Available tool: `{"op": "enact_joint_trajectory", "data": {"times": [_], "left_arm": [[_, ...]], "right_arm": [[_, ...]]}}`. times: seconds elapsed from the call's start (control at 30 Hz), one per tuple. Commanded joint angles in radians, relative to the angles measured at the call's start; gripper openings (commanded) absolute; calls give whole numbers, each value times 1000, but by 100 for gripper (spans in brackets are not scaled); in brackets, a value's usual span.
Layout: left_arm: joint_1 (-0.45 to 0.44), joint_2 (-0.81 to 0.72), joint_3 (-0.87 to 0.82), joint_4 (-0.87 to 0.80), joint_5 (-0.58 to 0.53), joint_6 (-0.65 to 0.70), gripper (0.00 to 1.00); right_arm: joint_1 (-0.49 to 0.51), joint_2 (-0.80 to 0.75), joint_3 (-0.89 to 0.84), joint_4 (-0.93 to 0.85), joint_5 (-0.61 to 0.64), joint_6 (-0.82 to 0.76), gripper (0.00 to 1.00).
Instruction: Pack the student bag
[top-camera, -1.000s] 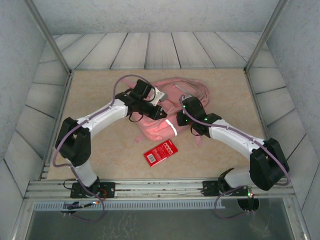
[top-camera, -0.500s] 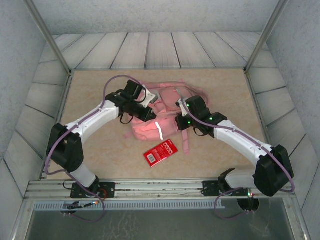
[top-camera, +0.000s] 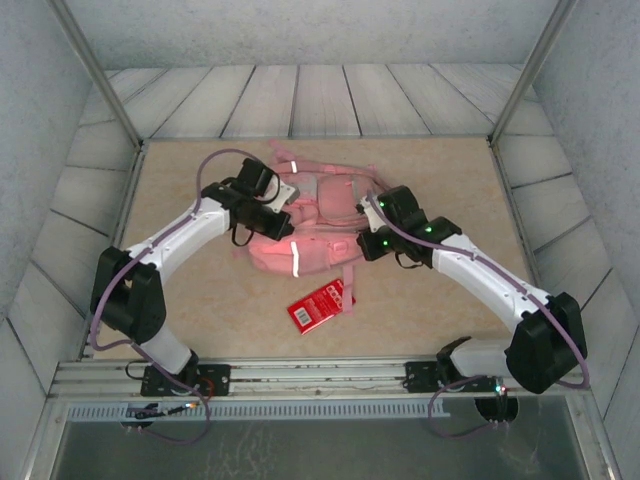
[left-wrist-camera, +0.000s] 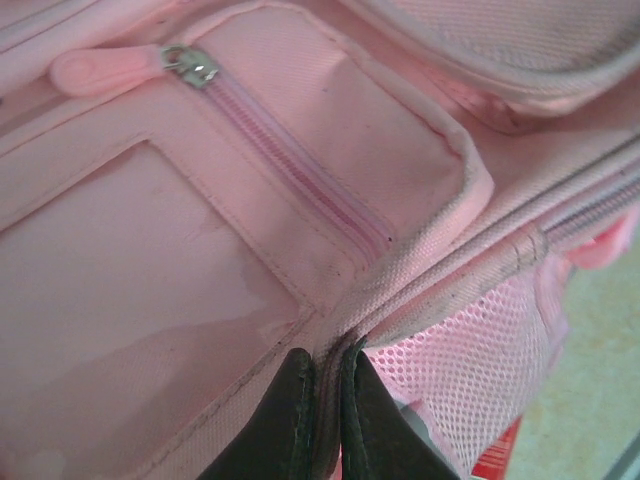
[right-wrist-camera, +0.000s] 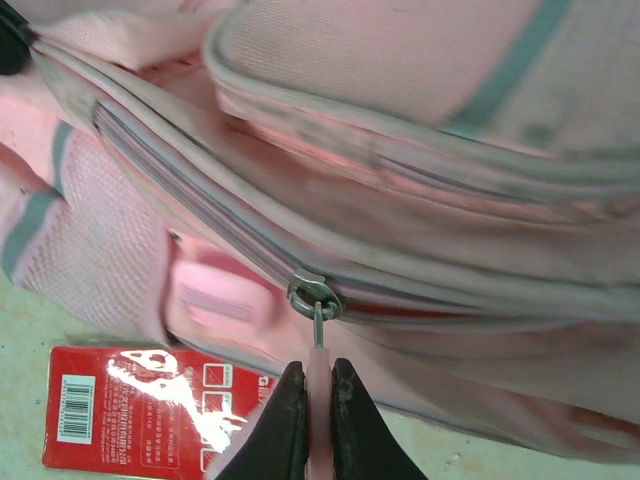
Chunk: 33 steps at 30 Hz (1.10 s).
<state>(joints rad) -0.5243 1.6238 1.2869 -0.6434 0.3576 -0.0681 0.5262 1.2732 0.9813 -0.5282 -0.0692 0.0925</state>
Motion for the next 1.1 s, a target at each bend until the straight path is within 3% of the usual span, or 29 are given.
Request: {"op": "enact_joint_trajectory", "data": {"times": [0.0,0.33,0.43,0.57,0.7,0.83,0.93,1.07], "left_arm": [[78,17,6,-7,-224,-29,0],[201,76,-19,109,-253,-42,0],[213,72,-55,235,-283,-24,0],[204,8,-114,388,-155,15,1],[178,-90,-162,422,-9,70,23],[85,-211,-219,391,84,200,47],[6,-269,-217,325,149,256,53],[-62,-271,-197,270,233,270,53]], "right_arm": [[-11,-27,36,-142,51,9,0],[-33,-14,64,-252,163,55,0],[-34,-20,88,-265,76,40,0],[-21,-33,108,-208,-98,68,0],[-19,-38,118,-165,-150,93,0],[-19,-23,129,-156,-192,85,0],[-20,-16,131,-153,-198,75,0],[-19,-20,130,-150,-216,71,0]]}}
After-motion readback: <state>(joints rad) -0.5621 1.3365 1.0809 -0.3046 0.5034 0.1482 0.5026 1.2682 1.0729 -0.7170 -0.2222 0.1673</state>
